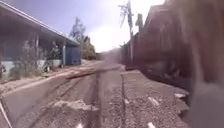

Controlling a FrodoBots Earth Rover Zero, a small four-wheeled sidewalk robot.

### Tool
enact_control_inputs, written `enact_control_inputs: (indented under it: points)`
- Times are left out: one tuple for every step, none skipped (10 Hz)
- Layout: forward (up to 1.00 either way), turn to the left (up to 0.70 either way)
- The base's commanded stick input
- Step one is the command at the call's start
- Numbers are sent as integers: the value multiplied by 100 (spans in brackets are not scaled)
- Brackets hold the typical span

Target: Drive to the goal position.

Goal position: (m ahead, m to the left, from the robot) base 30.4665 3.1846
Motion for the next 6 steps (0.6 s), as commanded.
enact_control_inputs:
  points:
    - [85, 0]
    - [85, 0]
    - [85, 0]
    - [85, 0]
    - [85, 3]
    - [85, 4]
